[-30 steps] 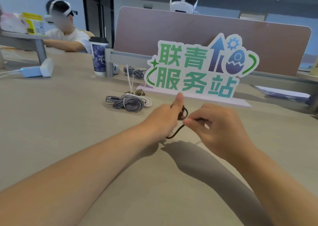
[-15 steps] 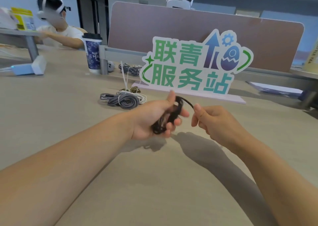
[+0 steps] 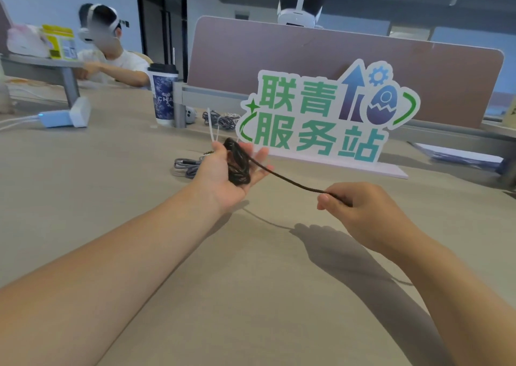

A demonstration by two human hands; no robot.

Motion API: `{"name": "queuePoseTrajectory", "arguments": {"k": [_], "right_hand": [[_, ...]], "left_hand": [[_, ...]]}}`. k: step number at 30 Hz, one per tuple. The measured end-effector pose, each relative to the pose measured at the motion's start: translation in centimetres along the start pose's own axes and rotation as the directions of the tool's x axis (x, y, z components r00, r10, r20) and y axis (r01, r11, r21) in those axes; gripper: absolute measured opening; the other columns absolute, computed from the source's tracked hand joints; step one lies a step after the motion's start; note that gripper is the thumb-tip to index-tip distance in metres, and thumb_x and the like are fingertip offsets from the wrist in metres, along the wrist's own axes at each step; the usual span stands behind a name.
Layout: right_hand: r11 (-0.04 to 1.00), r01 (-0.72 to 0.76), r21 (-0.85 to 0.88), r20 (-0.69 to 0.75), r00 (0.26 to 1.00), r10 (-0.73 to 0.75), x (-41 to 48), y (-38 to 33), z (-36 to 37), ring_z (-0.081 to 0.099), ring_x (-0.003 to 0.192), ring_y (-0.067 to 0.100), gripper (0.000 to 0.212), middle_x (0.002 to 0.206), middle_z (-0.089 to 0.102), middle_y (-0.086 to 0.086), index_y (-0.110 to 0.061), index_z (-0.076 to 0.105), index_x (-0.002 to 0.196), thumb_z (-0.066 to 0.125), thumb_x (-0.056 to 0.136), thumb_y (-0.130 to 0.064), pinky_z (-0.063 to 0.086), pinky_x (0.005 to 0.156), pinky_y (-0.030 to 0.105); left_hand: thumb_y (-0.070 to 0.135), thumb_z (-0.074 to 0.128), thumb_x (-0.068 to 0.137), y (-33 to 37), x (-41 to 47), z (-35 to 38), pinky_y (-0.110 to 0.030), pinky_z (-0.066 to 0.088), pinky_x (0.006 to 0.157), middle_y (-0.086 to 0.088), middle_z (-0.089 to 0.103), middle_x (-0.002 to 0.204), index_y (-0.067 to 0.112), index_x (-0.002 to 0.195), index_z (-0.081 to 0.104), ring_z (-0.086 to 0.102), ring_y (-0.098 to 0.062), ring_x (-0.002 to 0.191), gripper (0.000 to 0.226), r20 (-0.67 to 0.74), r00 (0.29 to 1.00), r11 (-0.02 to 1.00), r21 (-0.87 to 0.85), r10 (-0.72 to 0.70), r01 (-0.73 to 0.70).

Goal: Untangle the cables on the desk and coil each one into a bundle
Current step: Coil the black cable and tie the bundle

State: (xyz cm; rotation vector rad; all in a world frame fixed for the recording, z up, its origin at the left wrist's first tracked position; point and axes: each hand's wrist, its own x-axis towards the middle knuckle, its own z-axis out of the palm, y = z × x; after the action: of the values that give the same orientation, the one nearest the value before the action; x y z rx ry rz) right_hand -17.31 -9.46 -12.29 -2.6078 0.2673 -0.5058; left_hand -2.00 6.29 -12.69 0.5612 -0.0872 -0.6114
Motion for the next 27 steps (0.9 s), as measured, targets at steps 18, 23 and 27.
{"name": "queuePoseTrajectory", "arguments": {"k": [18, 23, 27], "right_hand": [[0.987, 0.151, -0.056, -0.313, 0.936, -0.161, -0.1, -0.5, 0.2, 0.045, 0.052, 0.013, 0.031, 0.049, 0.051, -0.006, -0.013, 0.070, 0.068, 0.066, 0.077, -0.042, 0.034, 0.049, 0.028], [0.995, 0.092, -0.028, -0.261, 0.961, -0.096, -0.1, -0.8, -0.2, 0.053, 0.060, 0.017, 0.029, 0.060, 0.060, 0.002, -0.016, 0.067, 0.073, 0.057, 0.086, -0.040, 0.040, 0.054, 0.027], [0.999, -0.017, 0.036, -0.211, 0.977, 0.024, 0.2, -0.3, -0.4, 0.058, 0.063, 0.013, 0.021, 0.066, 0.063, 0.000, -0.020, 0.068, 0.079, 0.056, 0.091, -0.032, 0.040, 0.056, 0.020]], "left_hand": [[0.054, 0.047, 0.089, -4.6, -3.8, 0.9, -0.019, 0.030, 0.043, 0.003, 0.042, 0.056, 0.014, 0.076, 0.061, 0.034, -0.009, 0.047, 0.045, 0.259, 0.842, 0.218, 0.960, -0.474, -0.173], [0.048, 0.038, 0.094, -3.6, -3.3, 1.2, -0.025, 0.047, 0.047, -0.002, 0.063, 0.062, 0.006, 0.089, 0.064, 0.056, -0.014, 0.053, 0.050, 0.272, 0.918, 0.523, 0.848, -0.288, -0.087], [0.049, 0.033, 0.096, -2.7, -2.5, 1.4, -0.034, 0.059, 0.062, -0.009, 0.073, 0.083, 0.009, 0.099, 0.064, 0.071, -0.021, 0.076, 0.051, 0.199, 0.976, 0.779, 0.624, -0.088, -0.057]]}}
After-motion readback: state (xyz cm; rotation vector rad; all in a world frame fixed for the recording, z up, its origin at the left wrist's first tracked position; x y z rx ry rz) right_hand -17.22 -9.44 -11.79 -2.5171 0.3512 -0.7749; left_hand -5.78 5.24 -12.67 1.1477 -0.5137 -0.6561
